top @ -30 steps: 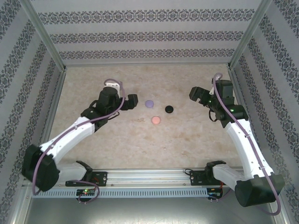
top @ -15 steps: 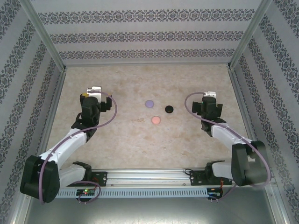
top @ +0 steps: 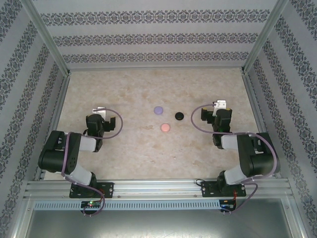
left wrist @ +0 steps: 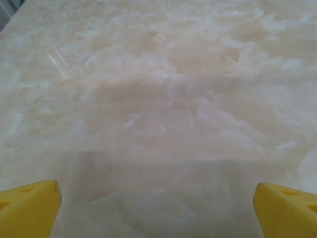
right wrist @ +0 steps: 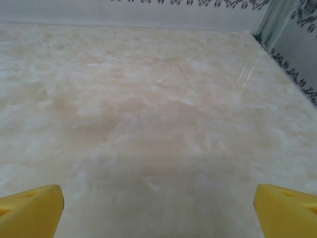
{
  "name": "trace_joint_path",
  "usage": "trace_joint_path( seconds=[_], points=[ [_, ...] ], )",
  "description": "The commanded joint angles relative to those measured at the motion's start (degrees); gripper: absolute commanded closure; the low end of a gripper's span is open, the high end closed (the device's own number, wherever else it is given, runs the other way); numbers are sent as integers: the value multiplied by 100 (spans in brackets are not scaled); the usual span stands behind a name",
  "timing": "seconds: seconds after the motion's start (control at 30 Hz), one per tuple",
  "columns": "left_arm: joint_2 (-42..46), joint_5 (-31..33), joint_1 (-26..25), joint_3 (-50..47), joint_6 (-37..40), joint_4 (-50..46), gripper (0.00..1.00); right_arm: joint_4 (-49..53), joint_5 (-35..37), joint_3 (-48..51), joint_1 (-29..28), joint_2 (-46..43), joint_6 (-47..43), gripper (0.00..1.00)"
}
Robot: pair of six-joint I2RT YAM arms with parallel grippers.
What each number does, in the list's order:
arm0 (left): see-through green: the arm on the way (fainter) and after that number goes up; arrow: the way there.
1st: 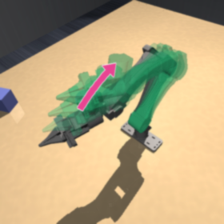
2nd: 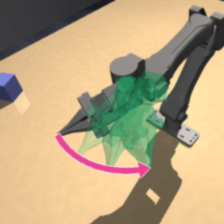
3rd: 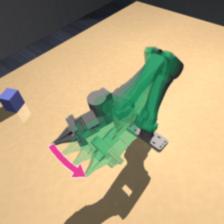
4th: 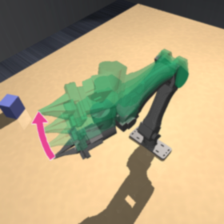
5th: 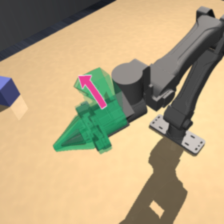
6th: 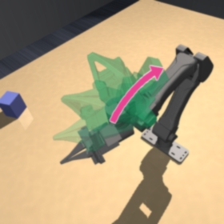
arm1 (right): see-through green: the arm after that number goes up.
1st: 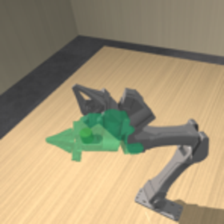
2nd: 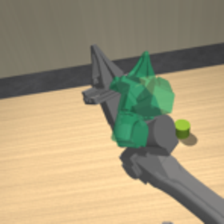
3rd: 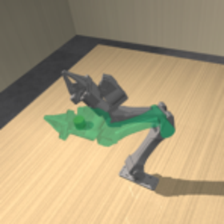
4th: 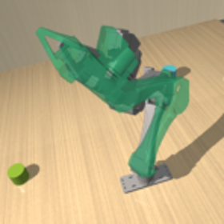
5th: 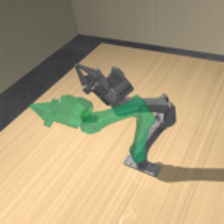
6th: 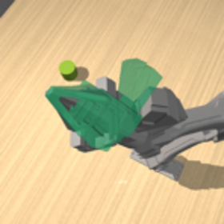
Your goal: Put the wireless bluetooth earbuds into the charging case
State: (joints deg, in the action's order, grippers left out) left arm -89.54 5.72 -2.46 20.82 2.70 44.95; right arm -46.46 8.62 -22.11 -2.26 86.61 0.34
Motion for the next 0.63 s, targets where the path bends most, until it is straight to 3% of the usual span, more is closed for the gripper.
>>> trace_joint_path(
  seconds=[0.0, 0.3, 0.6],
  points=[
    [-43, -691, 230, 277, -266, 380, 1, -619, -567, 10, 136, 67, 177, 2],
    [-19, -796, 294, 324, -288, 228, 1, -448, -500, 16, 16, -43, 19, 2],
    [-4, -789, 291, 319, -280, 215, 1, -374, -911, -18, 218, -47, 127, 2]
  ],
)
